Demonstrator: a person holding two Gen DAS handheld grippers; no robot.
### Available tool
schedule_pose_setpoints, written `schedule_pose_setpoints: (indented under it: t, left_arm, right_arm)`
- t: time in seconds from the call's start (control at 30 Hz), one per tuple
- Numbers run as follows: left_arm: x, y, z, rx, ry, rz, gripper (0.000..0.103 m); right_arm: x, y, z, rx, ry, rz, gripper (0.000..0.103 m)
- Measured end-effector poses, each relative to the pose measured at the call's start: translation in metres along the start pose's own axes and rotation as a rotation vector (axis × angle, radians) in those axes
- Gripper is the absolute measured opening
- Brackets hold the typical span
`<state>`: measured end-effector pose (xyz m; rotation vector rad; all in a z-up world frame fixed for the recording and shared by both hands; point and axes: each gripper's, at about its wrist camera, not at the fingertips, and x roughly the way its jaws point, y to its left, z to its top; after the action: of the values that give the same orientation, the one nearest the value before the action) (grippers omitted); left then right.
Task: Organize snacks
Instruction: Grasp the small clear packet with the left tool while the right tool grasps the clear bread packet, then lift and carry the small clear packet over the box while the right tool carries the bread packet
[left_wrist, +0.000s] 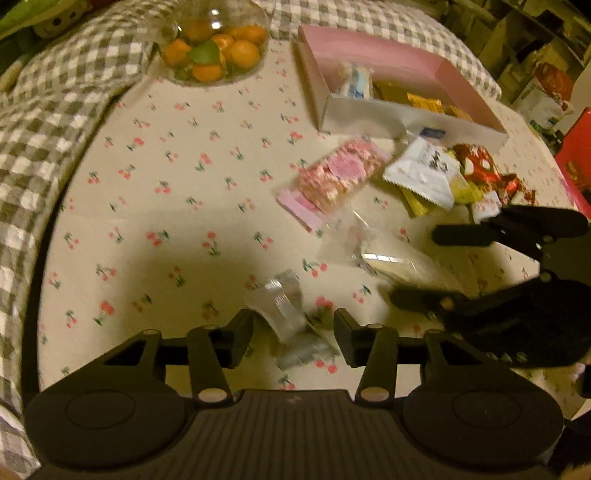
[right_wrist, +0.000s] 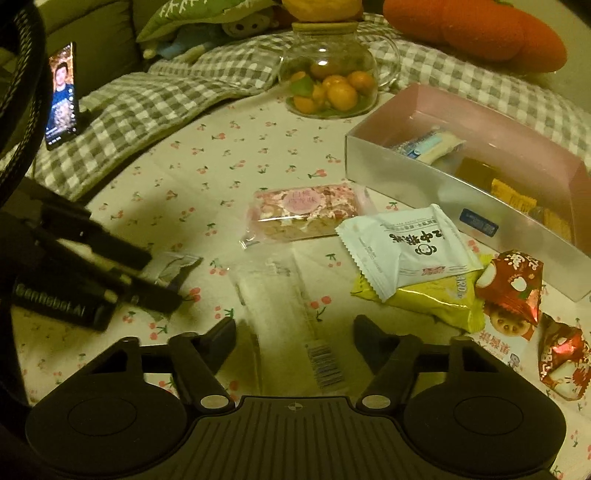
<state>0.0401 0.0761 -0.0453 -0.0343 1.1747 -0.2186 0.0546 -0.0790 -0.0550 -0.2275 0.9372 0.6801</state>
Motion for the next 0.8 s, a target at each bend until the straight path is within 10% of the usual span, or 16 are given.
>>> schedule_pose_setpoints:
  t: [0.3, 0.8]
  left_arm:
    - [0.003, -0.008, -0.003, 0.056, 0.003, 0.061, 0.021]
    - [-0.014, -0.002, 0.007, -0.007, -0.054, 0.026, 0.019]
  right_arm:
    - [0.002, 0.011, 0.002, -0.036, -0.014, -0.064, 0.03]
    - [-0.029, -0.005, 0.007, 0.146, -0.033, 0.002, 0.027]
